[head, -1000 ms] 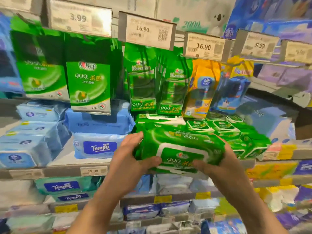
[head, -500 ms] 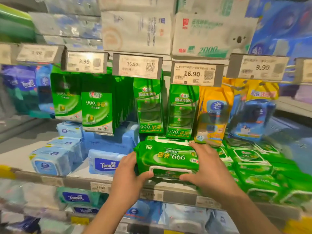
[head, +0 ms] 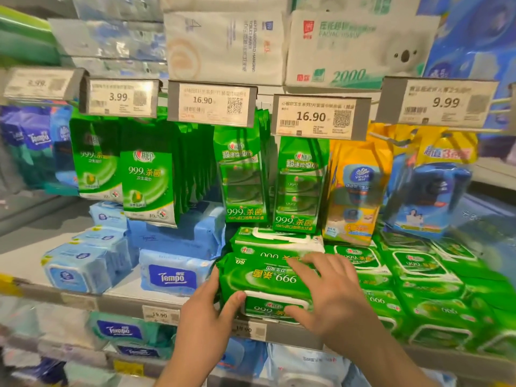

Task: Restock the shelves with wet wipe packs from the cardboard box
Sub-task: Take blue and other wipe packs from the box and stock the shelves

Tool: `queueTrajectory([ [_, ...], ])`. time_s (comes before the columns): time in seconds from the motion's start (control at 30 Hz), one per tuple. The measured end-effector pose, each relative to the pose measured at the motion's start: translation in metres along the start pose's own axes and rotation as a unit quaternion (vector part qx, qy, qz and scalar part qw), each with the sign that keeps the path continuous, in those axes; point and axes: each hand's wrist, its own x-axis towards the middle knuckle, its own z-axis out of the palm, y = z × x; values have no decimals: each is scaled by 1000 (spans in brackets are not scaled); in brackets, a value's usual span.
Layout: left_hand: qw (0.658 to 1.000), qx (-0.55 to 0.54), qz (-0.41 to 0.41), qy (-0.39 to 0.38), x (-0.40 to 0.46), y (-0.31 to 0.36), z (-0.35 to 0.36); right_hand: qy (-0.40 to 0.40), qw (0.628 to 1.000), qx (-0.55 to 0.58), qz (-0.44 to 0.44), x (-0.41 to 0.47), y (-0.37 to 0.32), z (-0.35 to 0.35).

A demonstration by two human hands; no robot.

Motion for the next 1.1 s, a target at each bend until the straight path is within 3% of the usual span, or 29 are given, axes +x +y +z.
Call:
queueTrajectory([
  [0.13,999,48,-18,-17,11,6,1,30,999,-21,-21,1,0,16],
  [0.43,997,57,-58,-18,-3,21,7,-20,998,-54,11,-3,-8,18],
  [0.57,993,47,-90,-60,-23,28,1,-53,999,2,10,-7,-10,7],
  [0.73,985,37,-150,-73,-58,37,-12,-21,1000,16,9,-15,-9,10],
  [0.9,957,123,-239,-112,-91,26,-40,-5,997,71,26,-32,-35,13],
  [1.1,945,180,-268,-39,-148,-1,-105,-8,985,171,37,-65,-102,11],
])
